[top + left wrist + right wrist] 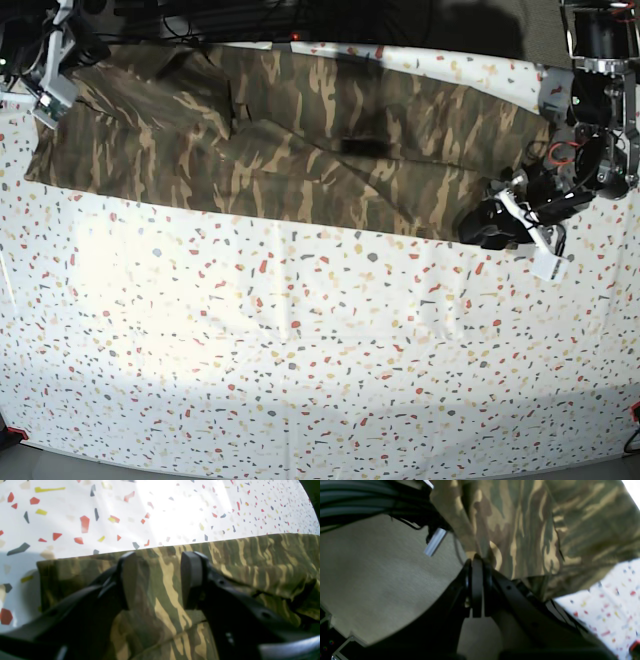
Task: Fold the T-shirt properly
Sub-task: 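Regrasp the strip ends with both grippers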
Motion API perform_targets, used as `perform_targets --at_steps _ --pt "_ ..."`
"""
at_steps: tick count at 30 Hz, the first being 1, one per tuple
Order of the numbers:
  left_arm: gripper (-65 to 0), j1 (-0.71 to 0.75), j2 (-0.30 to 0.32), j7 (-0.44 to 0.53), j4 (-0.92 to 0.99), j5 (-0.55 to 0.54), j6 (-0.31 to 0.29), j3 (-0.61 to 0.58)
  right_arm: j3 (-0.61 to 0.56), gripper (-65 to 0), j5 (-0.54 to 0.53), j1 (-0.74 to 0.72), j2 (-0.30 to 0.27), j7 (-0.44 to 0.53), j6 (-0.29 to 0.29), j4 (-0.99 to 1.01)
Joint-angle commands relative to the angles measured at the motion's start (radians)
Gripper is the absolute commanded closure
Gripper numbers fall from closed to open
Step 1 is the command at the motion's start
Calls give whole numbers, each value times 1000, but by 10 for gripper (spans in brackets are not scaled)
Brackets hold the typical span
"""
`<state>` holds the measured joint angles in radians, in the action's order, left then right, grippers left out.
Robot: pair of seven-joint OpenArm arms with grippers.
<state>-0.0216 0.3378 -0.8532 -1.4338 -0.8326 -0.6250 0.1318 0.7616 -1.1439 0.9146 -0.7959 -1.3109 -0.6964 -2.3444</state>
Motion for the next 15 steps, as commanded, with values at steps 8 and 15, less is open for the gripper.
perform_targets --at_steps 8,15 --pt "-279 -17 14 16 -21 -24 -6 6 12 0 76 3 -15 4 -2 -12" --pt "-279 -17 14 16 -21 -24 -6 6 12 0 75 17 -16 3 -2 -12"
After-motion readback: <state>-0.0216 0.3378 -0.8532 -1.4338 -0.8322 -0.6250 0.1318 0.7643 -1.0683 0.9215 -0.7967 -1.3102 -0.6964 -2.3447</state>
